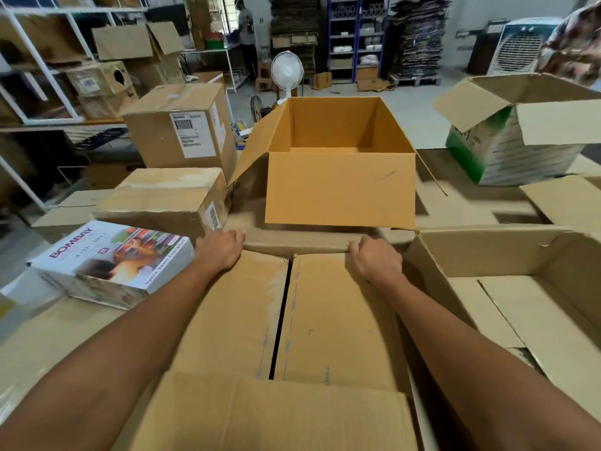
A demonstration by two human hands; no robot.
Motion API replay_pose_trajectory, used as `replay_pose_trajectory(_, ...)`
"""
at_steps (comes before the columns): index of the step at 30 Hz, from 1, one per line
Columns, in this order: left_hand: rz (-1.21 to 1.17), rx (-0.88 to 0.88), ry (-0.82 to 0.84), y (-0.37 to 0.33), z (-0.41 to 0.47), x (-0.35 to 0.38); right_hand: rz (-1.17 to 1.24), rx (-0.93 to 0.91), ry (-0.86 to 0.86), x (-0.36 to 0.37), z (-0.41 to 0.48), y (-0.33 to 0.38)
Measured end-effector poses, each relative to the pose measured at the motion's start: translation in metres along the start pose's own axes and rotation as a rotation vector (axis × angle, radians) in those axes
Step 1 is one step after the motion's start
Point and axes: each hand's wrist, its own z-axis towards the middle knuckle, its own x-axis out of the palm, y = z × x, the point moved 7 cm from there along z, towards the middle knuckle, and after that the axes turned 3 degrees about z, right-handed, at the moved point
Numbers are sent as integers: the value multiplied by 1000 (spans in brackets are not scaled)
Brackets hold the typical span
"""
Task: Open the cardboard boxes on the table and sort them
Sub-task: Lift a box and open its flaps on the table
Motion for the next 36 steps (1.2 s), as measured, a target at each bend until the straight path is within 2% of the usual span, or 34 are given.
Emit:
replay_pose_trajectory(8,-65,210,58,-11,-77,-10,-44,-99,69,-13,-66,23)
replay_pose_trajectory(11,-156,358,50,-9,-118,-24,22,-160,111,-25,-109,39)
replay_pose_trajectory(15,-214,509,20,-8,-186,-50,91,-280,351,-39,-184,74)
replay_pose_trajectory(18,-164,548,63,0,-228,-51,-89,-310,509,-36,-236,92)
replay_pose_trajectory(20,-120,553,133,4,-252,-47,-189,-264,578,-30,-263,97)
replay_pose_trajectory(22,-65,562,162,7,-272,-46,-229,-210,528,-30,-282,99)
replay_pose_trajectory(24,-59,559,119,8,-286,-55,-223,-193,407,-40,-296,104)
replay_pose_trajectory(30,-142,594,-235,11,-327,-139,-320,-281,-20,-116,-347,131)
replay_pose_trajectory(36,-75,612,-338,23,-390,-174,-218,-365,-137,-155,-401,145)
